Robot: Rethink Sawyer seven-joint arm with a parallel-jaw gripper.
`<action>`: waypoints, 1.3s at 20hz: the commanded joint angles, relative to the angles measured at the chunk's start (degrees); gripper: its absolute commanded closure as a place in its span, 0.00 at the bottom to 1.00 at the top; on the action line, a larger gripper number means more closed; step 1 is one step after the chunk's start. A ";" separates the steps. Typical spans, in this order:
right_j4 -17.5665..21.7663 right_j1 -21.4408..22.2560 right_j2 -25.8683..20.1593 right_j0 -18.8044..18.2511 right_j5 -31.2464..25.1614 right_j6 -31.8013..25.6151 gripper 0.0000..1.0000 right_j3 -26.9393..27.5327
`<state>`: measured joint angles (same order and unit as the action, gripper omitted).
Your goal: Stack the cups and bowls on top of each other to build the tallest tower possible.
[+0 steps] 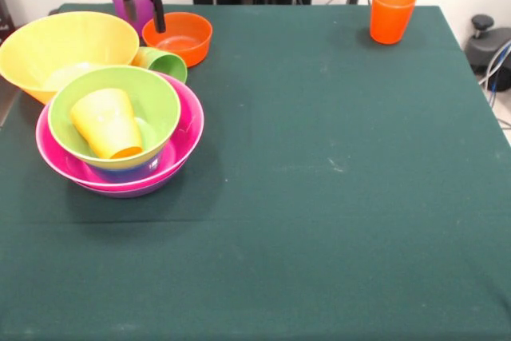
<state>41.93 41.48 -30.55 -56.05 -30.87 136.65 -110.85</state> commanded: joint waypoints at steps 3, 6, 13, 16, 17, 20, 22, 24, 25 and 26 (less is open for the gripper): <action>5.56 -6.34 -4.37 2.56 -2.93 -18.13 0.00 0.76; 7.72 -7.70 -3.59 3.76 -1.00 -18.83 0.00 1.80; 9.81 -8.54 -6.37 -0.90 -1.80 -26.06 0.00 0.96; 8.56 -6.36 -8.02 -3.62 -2.98 -27.37 0.00 -1.33; 7.84 -5.18 -8.74 -4.86 -3.30 -27.86 0.00 -2.33; 6.60 -3.95 -10.25 -7.17 -5.16 -30.39 0.00 -3.17; 5.91 -3.01 -10.97 -8.29 -6.72 -31.76 0.00 -3.80; 5.43 -2.30 -11.64 -9.01 -7.77 -32.91 0.00 -4.30; 5.08 -2.00 -11.98 -9.59 -8.04 -33.23 0.00 -4.70; 5.01 -2.10 -12.08 -9.73 -8.11 -33.25 0.00 -4.75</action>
<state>46.58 37.55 -38.35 -65.54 -32.39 121.88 -112.44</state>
